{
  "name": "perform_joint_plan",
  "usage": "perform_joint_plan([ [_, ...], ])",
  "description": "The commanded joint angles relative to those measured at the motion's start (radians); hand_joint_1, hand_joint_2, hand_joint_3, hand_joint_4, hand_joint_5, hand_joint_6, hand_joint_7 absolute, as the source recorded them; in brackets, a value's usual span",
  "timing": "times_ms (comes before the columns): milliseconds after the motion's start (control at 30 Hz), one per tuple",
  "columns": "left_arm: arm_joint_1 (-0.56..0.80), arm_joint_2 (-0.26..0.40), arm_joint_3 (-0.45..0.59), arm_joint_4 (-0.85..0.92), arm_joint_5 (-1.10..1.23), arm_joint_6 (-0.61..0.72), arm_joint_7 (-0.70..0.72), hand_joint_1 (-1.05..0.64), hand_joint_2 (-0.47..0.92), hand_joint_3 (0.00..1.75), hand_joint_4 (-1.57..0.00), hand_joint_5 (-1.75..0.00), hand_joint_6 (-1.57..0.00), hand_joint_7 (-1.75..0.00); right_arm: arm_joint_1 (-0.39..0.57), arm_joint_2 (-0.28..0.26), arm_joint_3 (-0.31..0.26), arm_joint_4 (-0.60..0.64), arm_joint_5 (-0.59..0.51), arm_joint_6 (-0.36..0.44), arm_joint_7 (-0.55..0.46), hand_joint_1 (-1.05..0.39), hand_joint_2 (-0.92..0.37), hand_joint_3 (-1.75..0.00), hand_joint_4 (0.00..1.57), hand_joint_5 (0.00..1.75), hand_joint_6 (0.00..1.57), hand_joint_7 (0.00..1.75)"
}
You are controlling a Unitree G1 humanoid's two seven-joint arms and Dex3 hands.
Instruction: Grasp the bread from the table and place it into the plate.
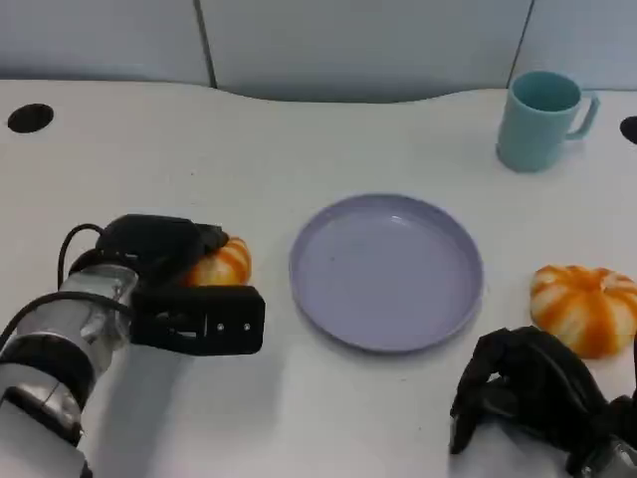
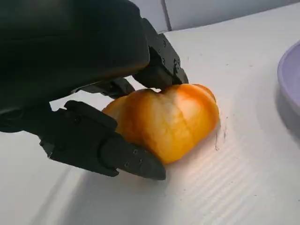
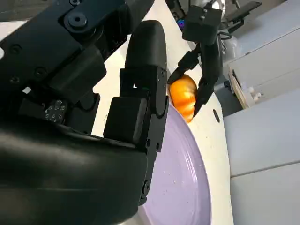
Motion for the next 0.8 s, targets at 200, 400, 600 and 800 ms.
perform_joint_plan([
  [200, 0.077, 0.015, -0.032, 0.024, 0.033, -0.035, 0.277, -0.26, 0.92, 0.36, -0.84, -1.73, -0.63, -1.67, 0.016, -0.02, -0.002, -0.003, -0.003, -0.005, -0.008, -1.05, -0.54, -0.01, 1.57, 0.62, 1.57, 0.42],
  [400, 0.093, 0.035, -0.034, 0.016, 0.047, -0.088, 0.527, -0.21, 0.86, 0.59, -0.8, -1.75, -0.58, -1.75, 0.014, -0.023, -0.005, -0.005, 0.006, 0.018, -0.004, -1.05, -0.54, 0.0, 1.57, 0.62, 1.57, 0.42],
  [600, 0.068, 0.033, 0.028, 0.002, -0.013, -0.151, 0.573, -0.13, 0.6, 0.94, -0.84, -1.75, -0.63, -1.75, 0.013, -0.026, 0.0, -0.011, -0.002, 0.021, -0.011, -1.05, -0.53, 0.0, 1.57, 0.62, 1.57, 0.42],
  [800, 0.039, 0.022, 0.071, -0.044, -0.049, -0.241, 0.567, -0.15, 0.54, 1.04, -0.87, -1.75, -0.65, -1.75, 0.01, -0.026, -0.001, -0.002, 0.0, 0.017, -0.006, -1.05, -0.54, 0.0, 1.57, 0.62, 1.57, 0.41],
])
